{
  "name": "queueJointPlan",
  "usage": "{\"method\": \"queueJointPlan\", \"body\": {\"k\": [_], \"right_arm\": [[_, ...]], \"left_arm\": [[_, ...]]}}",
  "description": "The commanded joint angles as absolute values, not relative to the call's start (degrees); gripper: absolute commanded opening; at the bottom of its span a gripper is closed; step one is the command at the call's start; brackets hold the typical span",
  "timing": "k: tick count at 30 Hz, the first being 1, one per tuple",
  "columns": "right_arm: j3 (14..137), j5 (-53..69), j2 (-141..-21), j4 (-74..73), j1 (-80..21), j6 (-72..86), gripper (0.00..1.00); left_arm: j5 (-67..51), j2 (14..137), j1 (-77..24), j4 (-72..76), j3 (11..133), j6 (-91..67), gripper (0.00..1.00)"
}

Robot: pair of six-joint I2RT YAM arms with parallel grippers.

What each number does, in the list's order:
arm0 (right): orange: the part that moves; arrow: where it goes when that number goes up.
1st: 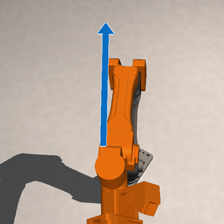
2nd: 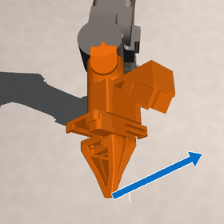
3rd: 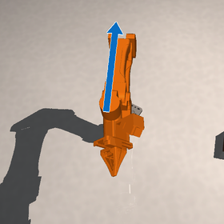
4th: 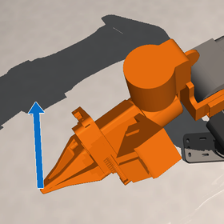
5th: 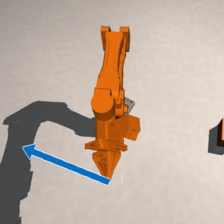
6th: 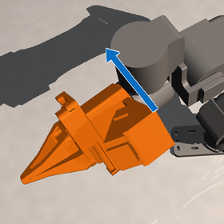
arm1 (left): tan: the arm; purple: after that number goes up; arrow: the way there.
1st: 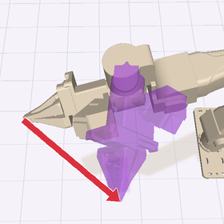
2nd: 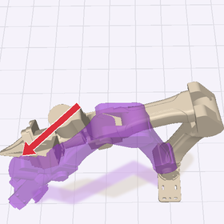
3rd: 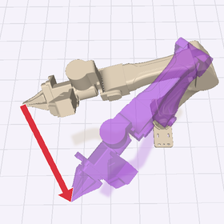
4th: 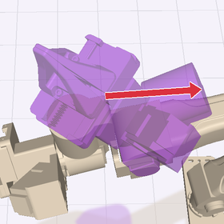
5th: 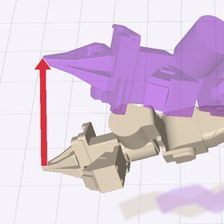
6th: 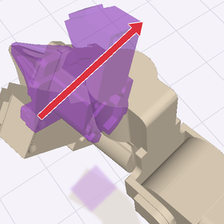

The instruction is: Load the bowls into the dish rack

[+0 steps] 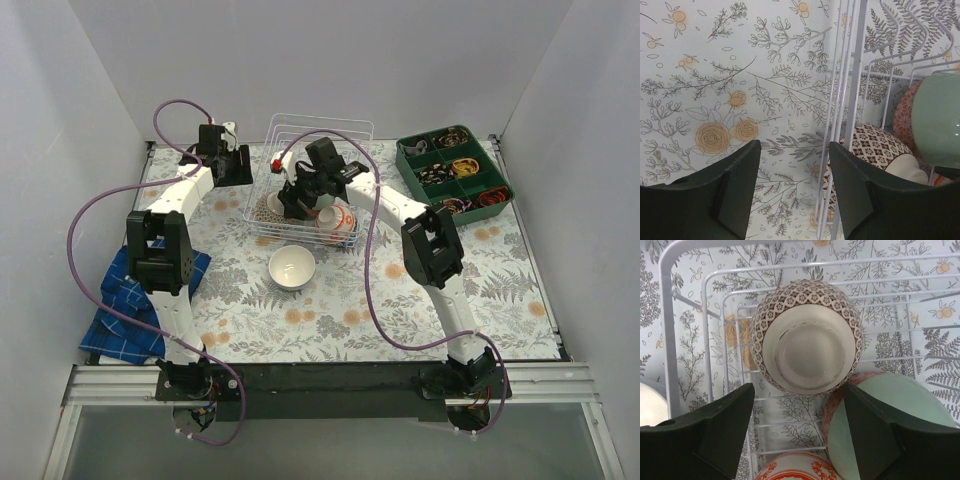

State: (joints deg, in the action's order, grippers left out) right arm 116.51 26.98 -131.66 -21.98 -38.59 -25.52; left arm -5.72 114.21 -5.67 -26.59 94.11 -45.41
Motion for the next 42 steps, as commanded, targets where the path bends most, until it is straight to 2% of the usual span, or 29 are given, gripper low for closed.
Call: {"method": "queueJointPlan", "body": {"k": [1, 9, 24, 29, 37, 42], "right_arm": [[115.66, 29.44, -129.55, -15.82, -38.23, -27.25, 0.81], [114.96, 32.16, -130.52, -10.2, -38.14, -24.09, 0.8], [114.08, 31.38, -132.27, -11.34, -38.14, -23.55, 0.79], [114.78, 31.38, -133.33, -11.43, -38.14, -23.12, 0.75], [114.87, 30.41, -134.3, -11.34, -38.14, -23.29, 0.76], [115.31, 30.67, -134.65, -11.42, -38.14, -23.38, 0.71]], "left_arm": [[-4.66, 108.98, -5.27, -27.16, 93.17, -43.42, 0.56], [-4.66, 108.72, -5.27, -27.51, 92.55, -43.07, 0.56], [-5.27, 109.95, -5.19, -27.6, 93.69, -43.24, 0.56], [-5.1, 109.43, -5.19, -27.6, 92.99, -43.33, 0.57], [-5.01, 108.9, -5.19, -27.68, 92.37, -43.24, 0.56], [-5.1, 108.72, -5.19, -27.69, 92.29, -43.24, 0.56]]}}
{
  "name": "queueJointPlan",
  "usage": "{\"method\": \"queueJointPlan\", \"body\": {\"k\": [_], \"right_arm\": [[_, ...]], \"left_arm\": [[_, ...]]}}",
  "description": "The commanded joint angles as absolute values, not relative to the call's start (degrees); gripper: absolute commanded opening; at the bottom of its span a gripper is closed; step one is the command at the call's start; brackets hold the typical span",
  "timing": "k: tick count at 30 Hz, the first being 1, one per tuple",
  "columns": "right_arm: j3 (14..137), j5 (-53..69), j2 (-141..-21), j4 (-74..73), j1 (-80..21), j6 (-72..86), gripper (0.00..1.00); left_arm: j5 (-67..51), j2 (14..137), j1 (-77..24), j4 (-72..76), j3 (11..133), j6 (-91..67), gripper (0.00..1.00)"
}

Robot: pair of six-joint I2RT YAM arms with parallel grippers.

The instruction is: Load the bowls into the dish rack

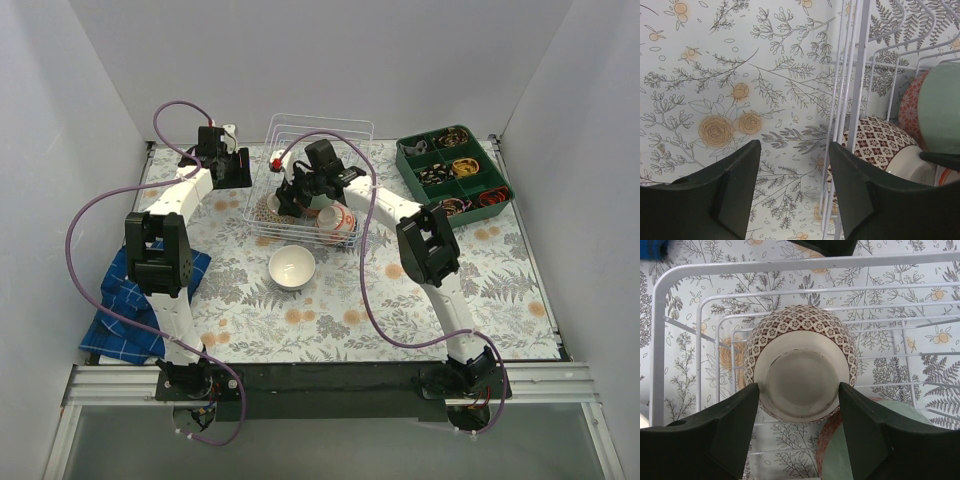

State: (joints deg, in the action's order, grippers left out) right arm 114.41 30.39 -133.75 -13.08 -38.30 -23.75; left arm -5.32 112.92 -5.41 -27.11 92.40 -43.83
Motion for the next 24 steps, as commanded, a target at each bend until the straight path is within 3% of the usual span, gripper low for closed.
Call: {"method": "queueJointPlan", "body": {"k": [1, 13, 24], "right_arm": [[115.23, 30.76, -134.74, -11.43, -38.14, -23.38, 0.69], [117.95, 32.52, -133.6, -14.32, -38.14, -24.87, 0.4], [118.13, 33.49, -128.24, -16.7, -38.14, -25.05, 0.36]], "left_arm": [[-5.1, 108.72, -5.19, -27.69, 92.29, -43.24, 0.56], [-5.27, 108.46, -5.19, -27.42, 91.32, -43.59, 0.57], [-6.42, 107.93, -5.27, -26.37, 89.3, -44.74, 0.57]]}}
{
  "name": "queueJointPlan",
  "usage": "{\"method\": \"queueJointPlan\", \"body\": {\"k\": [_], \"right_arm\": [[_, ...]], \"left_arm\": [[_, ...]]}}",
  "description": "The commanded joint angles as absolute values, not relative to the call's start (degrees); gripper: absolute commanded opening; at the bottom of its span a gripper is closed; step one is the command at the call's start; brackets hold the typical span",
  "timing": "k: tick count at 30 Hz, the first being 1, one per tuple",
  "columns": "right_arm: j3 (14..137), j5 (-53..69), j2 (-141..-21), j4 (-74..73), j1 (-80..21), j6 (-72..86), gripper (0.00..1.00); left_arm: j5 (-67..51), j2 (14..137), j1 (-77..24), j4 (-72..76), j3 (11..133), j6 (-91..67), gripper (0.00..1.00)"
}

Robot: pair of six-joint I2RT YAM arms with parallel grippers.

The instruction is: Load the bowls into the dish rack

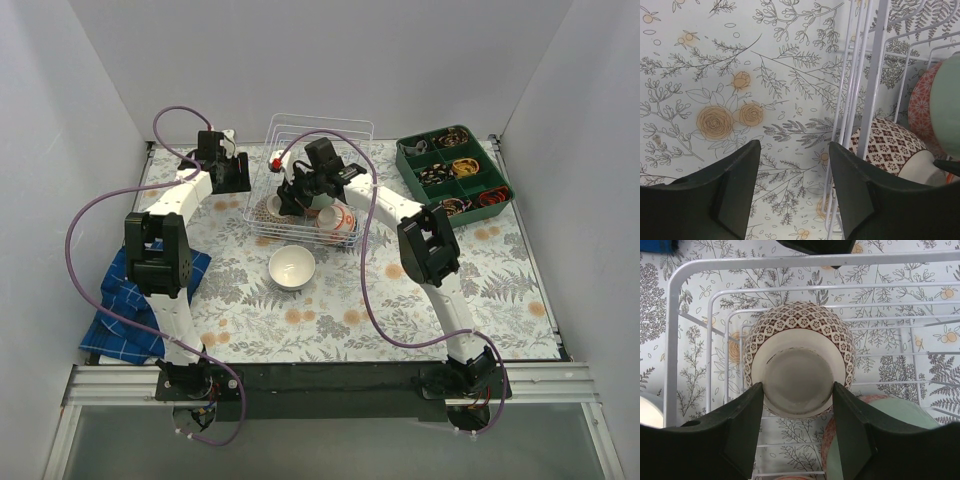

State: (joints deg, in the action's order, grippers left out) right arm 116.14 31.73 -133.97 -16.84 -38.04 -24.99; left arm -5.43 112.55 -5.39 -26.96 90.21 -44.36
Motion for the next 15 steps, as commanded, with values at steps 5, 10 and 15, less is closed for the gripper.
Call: {"method": "queueJointPlan", "body": {"k": [5, 10, 15], "right_arm": [[116.46, 32.26, -126.13, -17.31, -38.14, -25.66, 0.36], [116.8, 32.78, -124.89, -17.4, -38.06, -25.75, 0.35], [118.65, 33.31, -125.51, -17.49, -38.23, -25.22, 0.36]], "left_arm": [[-6.68, 107.84, -5.27, -26.19, 88.77, -45.0, 0.57], [-7.29, 108.19, -5.27, -25.84, 88.5, -45.53, 0.57], [-7.38, 108.54, -5.27, -25.93, 88.86, -45.53, 0.57]]}}
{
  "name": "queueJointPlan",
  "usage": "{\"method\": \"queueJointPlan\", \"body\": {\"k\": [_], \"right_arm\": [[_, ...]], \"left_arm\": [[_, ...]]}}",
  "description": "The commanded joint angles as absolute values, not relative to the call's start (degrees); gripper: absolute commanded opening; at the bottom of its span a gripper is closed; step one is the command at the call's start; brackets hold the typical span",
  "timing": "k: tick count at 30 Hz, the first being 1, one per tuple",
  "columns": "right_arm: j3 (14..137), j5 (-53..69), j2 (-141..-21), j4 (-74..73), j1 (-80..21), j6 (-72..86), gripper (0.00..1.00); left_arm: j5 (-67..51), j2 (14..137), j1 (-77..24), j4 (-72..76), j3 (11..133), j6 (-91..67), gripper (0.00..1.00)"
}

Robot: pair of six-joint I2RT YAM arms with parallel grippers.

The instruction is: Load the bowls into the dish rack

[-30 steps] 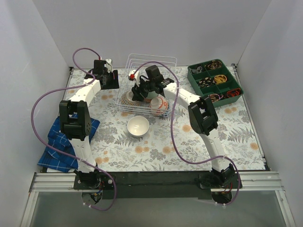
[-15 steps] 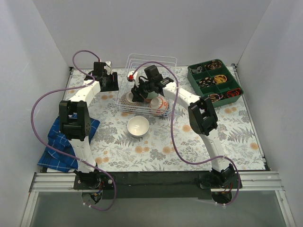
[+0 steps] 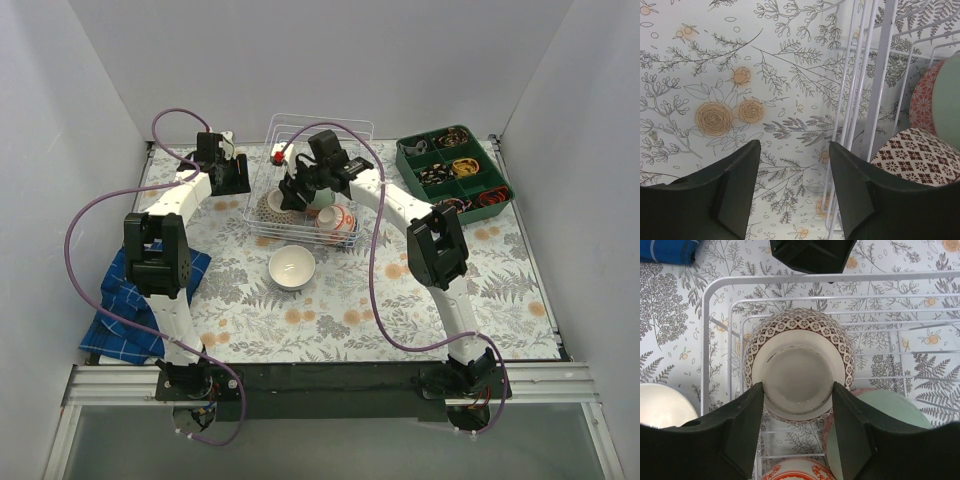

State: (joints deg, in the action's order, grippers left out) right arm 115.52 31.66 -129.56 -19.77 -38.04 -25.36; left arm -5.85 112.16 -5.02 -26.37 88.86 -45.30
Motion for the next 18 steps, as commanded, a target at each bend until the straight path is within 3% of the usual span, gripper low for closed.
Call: {"method": "queueJointPlan", "body": {"k": [1, 18], "right_arm": [[118.57, 33.14, -125.51, -17.75, -38.23, -25.57, 0.36], [117.07, 31.03, -131.57, -20.83, -38.41, -28.48, 0.37]], "left_arm": [[-7.47, 108.54, -5.27, -25.93, 88.94, -45.53, 0.57], [-8.79, 110.04, -5.27, -26.81, 90.0, -45.62, 0.57]]}}
